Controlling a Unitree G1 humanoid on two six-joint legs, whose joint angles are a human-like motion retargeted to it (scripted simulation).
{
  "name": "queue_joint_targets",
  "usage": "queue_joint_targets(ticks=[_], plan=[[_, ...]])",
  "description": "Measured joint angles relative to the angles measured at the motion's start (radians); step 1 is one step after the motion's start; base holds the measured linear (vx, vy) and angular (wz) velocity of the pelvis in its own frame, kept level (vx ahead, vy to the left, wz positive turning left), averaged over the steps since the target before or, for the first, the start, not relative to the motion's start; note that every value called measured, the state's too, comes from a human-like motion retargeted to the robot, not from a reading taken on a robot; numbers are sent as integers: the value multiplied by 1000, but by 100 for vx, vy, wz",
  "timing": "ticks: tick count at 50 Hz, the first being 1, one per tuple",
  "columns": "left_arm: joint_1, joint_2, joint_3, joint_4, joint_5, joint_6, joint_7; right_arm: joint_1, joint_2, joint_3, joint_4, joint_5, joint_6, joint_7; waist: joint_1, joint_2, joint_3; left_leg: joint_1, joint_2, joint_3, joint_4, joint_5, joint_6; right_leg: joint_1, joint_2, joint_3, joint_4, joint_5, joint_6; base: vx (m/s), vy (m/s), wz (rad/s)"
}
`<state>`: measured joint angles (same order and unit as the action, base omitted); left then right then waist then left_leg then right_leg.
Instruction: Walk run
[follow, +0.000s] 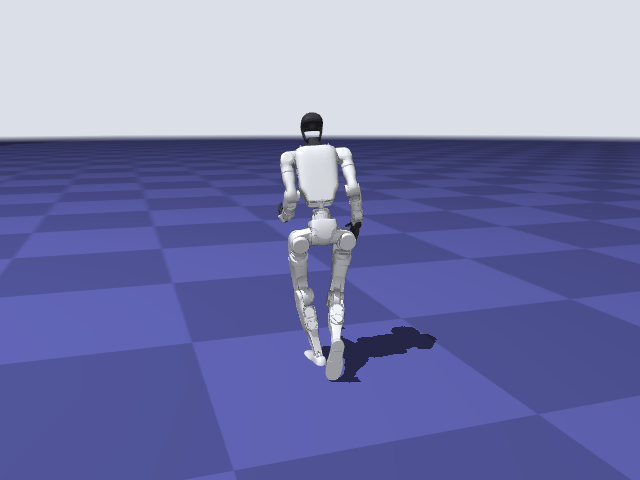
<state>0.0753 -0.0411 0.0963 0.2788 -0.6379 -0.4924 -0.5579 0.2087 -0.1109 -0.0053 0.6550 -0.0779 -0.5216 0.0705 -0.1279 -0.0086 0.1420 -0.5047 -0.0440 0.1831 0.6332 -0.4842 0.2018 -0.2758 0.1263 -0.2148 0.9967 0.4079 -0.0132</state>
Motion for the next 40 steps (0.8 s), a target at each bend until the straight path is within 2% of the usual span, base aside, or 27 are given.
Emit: queue_joint_targets(ticks=[3,5,8,10,12,14,15,16,17,18,20,21,23,25,26,28,29,30,32,33,34,35,36,37,38,39,40], plan=[[-119,38,-24,19,-48,32,-27,125,20,-53,-3,-5,-10,28,2,13,1,96,9,-7,6,-71,-22,-241,-86,-35,219,-255,-137,144,-36,59],[-180,59,-59,25,-78,30,-31,243,-4,-63,-4,4,-25,72,-39,11,-2,191,-40,-41,-60,-73,-18,-390,-209,-75,268,-388,-207,149,-31,146],[-192,76,-71,22,-83,22,-47,437,-83,-23,4,3,-26,124,-148,41,-15,355,-66,-115,-224,26,-30,-537,-264,-66,93,-452,-129,173,-48,171],[-155,75,-63,20,-78,25,-62,534,-106,-64,-2,-13,-31,157,-241,106,-37,477,-47,-196,-394,235,-98,-599,-305,-121,-91,-478,-66,181,-61,188],[-96,66,-50,18,-85,24,-64,569,-77,-127,-17,-14,-57,106,-318,172,-45,554,9,-237,-468,548,-187,-628,-296,-112,-299,-468,-2,182,-66,118],[-35,53,-39,13,-105,15,-57,551,-37,-171,-58,7,-114,-14,-351,202,-44,618,34,-222,-488,855,-280,-614,-246,-35,-490,-468,83,203,-74,15],[-5,47,-37,8,-117,8,-51,531,-17,-188,-90,23,-145,-84,-360,206,-48,647,40,-195,-484,970,-332,-597,-234,-16,-559,-482,106,214,-78,-49],[26,45,-38,-3,-130,4,-48,493,-8,-192,-129,27,-161,-152,-349,200,-43,651,41,-170,-395,993,-343,-555,-243,-55,-583,-483,62,204,-70,-79],[56,42,-38,-14,-141,1,-46,447,-3,-194,-169,28,-170,-210,-338,188,-44,652,27,-150,-314,1008,-338,-513,-261,-86,-598,-476,12,182,-55,-93],[80,40,-37,-26,-150,0,-47,387,-10,-193,-210,19,-166,-248,-328,163,-56,647,-16,-141,-247,1008,-300,-472,-294,-104,-592,-453,-50,183,-57,-131],[139,39,23,-56,-146,17,-75,246,-48,-137,-281,11,-140,-257,-258,78,-74,584,-167,-113,-12,930,-284,-422,-266,55,-437,-586,-63,200,-65,-227],[165,32,39,-71,-135,29,-94,149,-58,-116,-310,44,-120,-230,-216,91,-43,503,-171,-109,183,856,-281,-396,-204,77,-378,-647,-88,207,-49,-231],[183,8,59,-82,-125,51,-110,-78,-78,-137,-357,150,-77,-100,-133,115,-24,281,-111,-53,534,684,-249,-324,-148,101,-349,-727,-92,191,-19,-171],[221,-14,80,-79,-128,65,-114,-242,-98,-89,-420,230,-65,-38,-50,80,-61,89,-25,62,673,556,-187,-224,-119,171,-364,-789,-100,200,-11,-162],[235,-11,81,-83,-124,70,-124,-305,-111,-65,-457,248,-74,-58,-24,91,-66,-5,27,72,680,499,-150,-167,-94,157,-398,-797,-109,193,-8,-84],[252,3,85,-74,-105,86,-144,-392,-155,-41,-518,263,-91,-93,45,93,-82,-176,86,79,624,423,-107,-30,-55,143,-516,-744,-110,261,-5,-38],[253,13,85,-57,-90,98,-154,-407,-180,-37,-537,250,-92,-101,103,71,-94,-240,97,102,545,405,-97,42,-42,145,-595,-633,-99,295,-10,-96],[250,24,83,-37,-73,113,-164,-414,-204,-33,-553,230,-89,-106,169,39,-107,-295,104,136,449,390,-90,113,-31,151,-677,-488,-86,230,-17,-101],[227,53,65,12,-44,129,-178,-369,-226,-69,-557,149,-36,-80,265,-26,-114,-347,104,206,174,390,-72,237,-74,159,-780,-103,-12,218,-13,-58],[217,64,54,28,-35,127,-177,-330,-230,-90,-550,107,1,-60,301,-56,-106,-340,87,215,12,392,-90,287,-98,163,-796,61,22,240,-5,-10],[197,73,44,40,-29,121,-169,-288,-222,-114,-540,62,33,-45,318,-86,-76,-317,49,207,-116,372,-122,313,-153,114,-703,116,52,221,-9,24],[172,82,34,50,-26,114,-158,-244,-209,-140,-527,15,62,-31,325,-115,-37,-285,2,191,-227,341,-160,326,-222,39,-553,116,80,196,-18,92],[138,92,35,42,-21,103,-142,-209,-183,-145,-496,-14,67,-45,295,-115,-9,-246,-7,220,-277,301,-193,329,-203,62,-426,116,61,204,-22,150],[106,103,38,31,-16,92,-126,-173,-154,-143,-456,-37,69,-61,254,-110,17,-202,-13,234,-313,271,-201,330,-151,98,-318,116,50,233,-24,221],[76,116,43,11,-12,82,-109,-136,-120,-127,-399,-51,64,-86,190,-92,39,-150,-15,218,-317,263,-161,330,-31,158,-249,116,58,238,-34,232],[51,127,49,-16,-10,75,-92,-92,-85,-106,-332,-61,55,-88,132,-79,41,-113,-24,198,-288,280,-64,310,39,142,-184,116,71,240,-47,220],[30,137,54,-47,-8,69,-75,-45,-49,-84,-260,-68,44,-79,78,-67,33,-82,-37,175,-242,308,60,280,83,89,-120,116,86,263,-48,209]])
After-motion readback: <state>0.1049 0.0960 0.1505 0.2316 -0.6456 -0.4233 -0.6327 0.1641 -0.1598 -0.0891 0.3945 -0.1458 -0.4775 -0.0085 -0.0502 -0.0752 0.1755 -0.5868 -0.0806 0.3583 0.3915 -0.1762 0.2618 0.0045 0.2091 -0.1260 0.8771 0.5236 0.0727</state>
